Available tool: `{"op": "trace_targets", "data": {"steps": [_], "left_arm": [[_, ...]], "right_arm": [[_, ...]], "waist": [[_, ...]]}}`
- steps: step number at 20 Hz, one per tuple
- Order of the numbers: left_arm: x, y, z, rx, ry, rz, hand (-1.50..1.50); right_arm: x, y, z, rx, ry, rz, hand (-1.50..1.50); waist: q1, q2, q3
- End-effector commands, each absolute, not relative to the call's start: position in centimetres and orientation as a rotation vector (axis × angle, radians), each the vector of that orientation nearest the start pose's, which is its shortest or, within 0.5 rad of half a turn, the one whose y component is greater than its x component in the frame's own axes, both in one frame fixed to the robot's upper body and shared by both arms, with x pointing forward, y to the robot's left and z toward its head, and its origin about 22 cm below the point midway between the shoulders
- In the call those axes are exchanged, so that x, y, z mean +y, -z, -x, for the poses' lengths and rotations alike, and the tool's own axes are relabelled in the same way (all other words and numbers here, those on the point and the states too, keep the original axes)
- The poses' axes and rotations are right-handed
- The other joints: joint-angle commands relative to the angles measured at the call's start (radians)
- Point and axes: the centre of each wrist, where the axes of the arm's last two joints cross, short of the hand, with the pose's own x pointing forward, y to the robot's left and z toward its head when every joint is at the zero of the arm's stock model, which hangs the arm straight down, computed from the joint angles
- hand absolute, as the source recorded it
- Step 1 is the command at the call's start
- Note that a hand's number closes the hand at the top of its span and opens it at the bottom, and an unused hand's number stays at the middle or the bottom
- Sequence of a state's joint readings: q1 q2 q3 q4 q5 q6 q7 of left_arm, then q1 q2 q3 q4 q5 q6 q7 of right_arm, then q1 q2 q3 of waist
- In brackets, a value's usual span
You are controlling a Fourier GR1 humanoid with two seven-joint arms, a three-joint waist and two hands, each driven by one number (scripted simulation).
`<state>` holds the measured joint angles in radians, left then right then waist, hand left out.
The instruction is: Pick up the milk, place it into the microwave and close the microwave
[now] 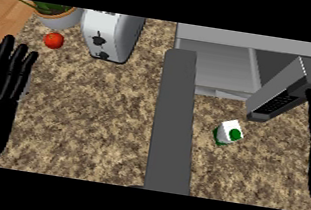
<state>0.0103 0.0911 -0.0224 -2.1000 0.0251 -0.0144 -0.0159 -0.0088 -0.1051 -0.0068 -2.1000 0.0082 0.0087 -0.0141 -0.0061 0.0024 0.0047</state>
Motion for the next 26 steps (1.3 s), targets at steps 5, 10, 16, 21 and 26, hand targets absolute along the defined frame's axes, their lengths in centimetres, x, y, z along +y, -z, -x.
{"op": "trace_targets", "data": {"steps": [5, 10, 16, 21, 26], "left_arm": [[25.0, -9.6, -22.1, -2.038, 0.117, 0.06, -1.5], [24.7, -8.0, -22.4, -1.932, -0.142, 0.195, -1.5], [22.6, -6.0, -19.3, -1.904, -0.143, 0.232, -1.5], [25.1, -3.8, -16.3, -1.907, -0.13, 0.218, -1.5], [24.7, -2.6, -15.5, -1.926, -0.133, 0.218, -1.5]], "right_arm": [[-24.9, -12.6, -19.9, -2.068, -0.222, -0.042, -1.5], [-24.3, -10.3, -20.0, -1.927, -0.247, -0.167, -1.5], [-25.7, -7.5, -19.2, -1.878, -0.225, -0.184, -1.5], [-26.9, -4.8, -19.9, -1.86, -0.2, -0.122, -1.5], [-26.4, -3.3, -19.3, -1.836, -0.17, -0.155, -1.5]], "waist": [[0.003, -0.003, -0.005], [0.006, -0.002, -0.005], [0.008, -0.003, -0.005], [0.012, -0.003, -0.005], [0.009, -0.003, -0.005]]}}
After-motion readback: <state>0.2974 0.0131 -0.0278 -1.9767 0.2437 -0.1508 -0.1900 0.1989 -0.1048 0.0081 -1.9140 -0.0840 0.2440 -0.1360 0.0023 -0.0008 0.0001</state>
